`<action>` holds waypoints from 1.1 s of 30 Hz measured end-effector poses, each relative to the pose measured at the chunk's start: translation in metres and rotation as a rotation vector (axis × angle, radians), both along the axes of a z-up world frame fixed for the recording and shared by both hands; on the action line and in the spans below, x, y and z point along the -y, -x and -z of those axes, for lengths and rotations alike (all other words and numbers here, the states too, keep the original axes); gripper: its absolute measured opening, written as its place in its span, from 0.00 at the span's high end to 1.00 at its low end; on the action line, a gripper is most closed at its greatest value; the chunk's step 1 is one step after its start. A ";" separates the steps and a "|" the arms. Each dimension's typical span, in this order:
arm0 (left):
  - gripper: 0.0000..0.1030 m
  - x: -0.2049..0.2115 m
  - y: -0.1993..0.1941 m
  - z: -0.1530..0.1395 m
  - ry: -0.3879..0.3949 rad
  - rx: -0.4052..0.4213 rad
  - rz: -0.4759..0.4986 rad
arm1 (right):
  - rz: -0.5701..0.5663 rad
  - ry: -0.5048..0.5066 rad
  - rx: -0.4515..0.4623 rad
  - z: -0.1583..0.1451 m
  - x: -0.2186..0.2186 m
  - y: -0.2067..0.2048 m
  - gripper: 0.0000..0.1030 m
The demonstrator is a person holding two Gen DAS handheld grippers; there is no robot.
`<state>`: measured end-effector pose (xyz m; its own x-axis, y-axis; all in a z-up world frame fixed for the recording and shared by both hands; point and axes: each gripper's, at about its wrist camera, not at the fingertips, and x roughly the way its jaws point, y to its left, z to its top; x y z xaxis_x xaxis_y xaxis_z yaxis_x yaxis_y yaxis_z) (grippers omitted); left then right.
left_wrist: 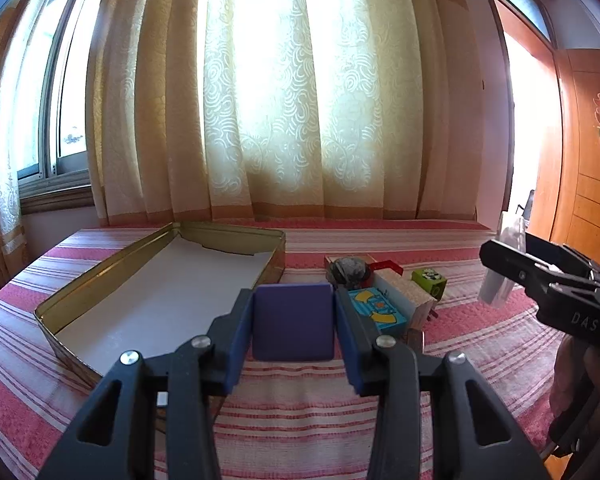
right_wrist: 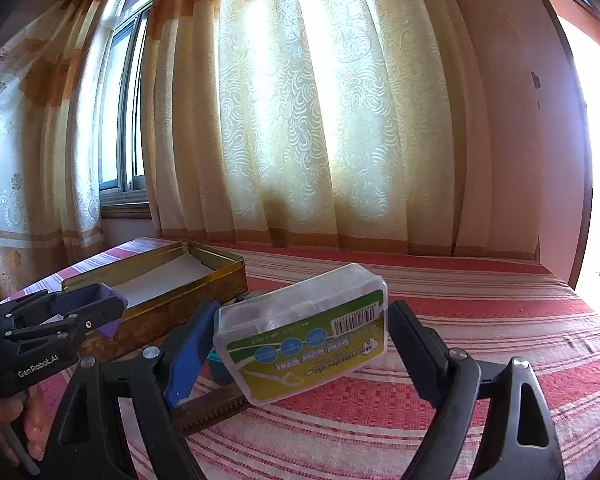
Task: Organize rigid objects
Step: 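Carry the purple cube and clear box over the gold tin tray with both tools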
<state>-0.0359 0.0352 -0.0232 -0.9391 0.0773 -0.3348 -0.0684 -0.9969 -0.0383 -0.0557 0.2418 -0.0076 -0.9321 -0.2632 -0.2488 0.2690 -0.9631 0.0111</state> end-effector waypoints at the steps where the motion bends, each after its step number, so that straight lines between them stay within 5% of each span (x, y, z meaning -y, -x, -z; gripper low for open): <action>1: 0.61 0.000 0.000 0.000 0.000 -0.003 -0.003 | 0.003 0.000 0.000 0.000 0.000 0.000 0.16; 33: 0.61 0.043 0.018 -0.008 -0.003 -0.010 -0.074 | -0.087 -0.017 0.010 0.000 0.055 0.002 0.16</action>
